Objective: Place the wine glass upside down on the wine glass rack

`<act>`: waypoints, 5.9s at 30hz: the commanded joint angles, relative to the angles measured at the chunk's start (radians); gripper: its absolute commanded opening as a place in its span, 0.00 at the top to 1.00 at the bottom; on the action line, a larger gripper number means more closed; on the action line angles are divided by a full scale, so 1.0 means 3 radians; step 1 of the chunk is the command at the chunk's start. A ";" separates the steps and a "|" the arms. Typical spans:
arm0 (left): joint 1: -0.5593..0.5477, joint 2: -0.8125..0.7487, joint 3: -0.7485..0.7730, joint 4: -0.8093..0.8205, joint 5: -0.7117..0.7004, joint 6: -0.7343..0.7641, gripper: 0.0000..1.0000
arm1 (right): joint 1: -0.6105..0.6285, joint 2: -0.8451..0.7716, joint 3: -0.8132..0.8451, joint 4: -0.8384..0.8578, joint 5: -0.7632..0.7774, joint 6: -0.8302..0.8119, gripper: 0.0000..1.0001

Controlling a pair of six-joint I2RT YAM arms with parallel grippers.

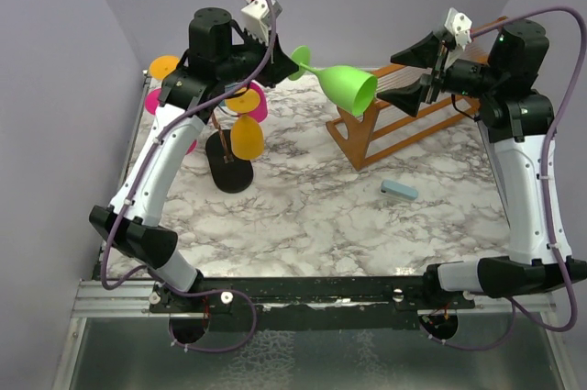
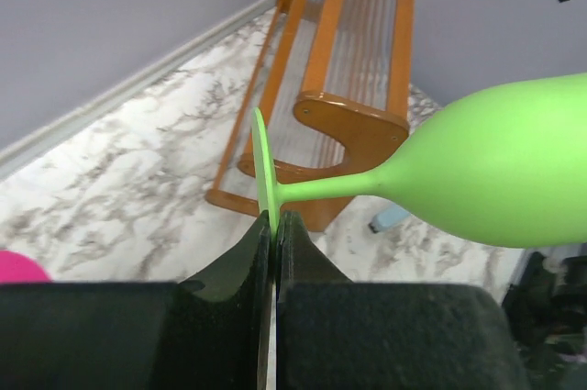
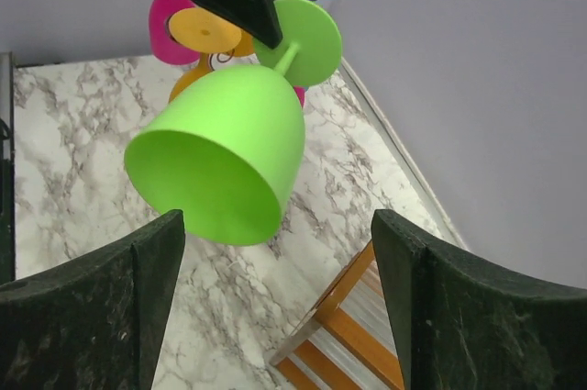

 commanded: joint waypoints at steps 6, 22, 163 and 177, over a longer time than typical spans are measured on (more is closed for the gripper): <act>0.0004 -0.0348 0.0525 -0.0908 -0.0586 0.1687 1.00 | -0.0013 -0.0212 0.0298 -0.0736 0.0018 -0.0803 0.13; 0.0002 -0.0716 0.1039 -0.2575 -0.0770 0.3526 1.00 | -0.0015 -0.0336 0.0076 -0.0720 0.0048 -0.0832 0.11; -0.0046 -0.0802 0.0050 -0.2832 -0.2314 0.4350 1.00 | -0.0013 -0.0493 -0.0544 -0.0804 0.0243 -0.1054 0.10; -0.0049 -0.0793 0.0119 -0.2892 -0.2214 0.4277 0.80 | -0.0014 -0.0477 -0.0575 -0.0782 0.0248 -0.1057 0.09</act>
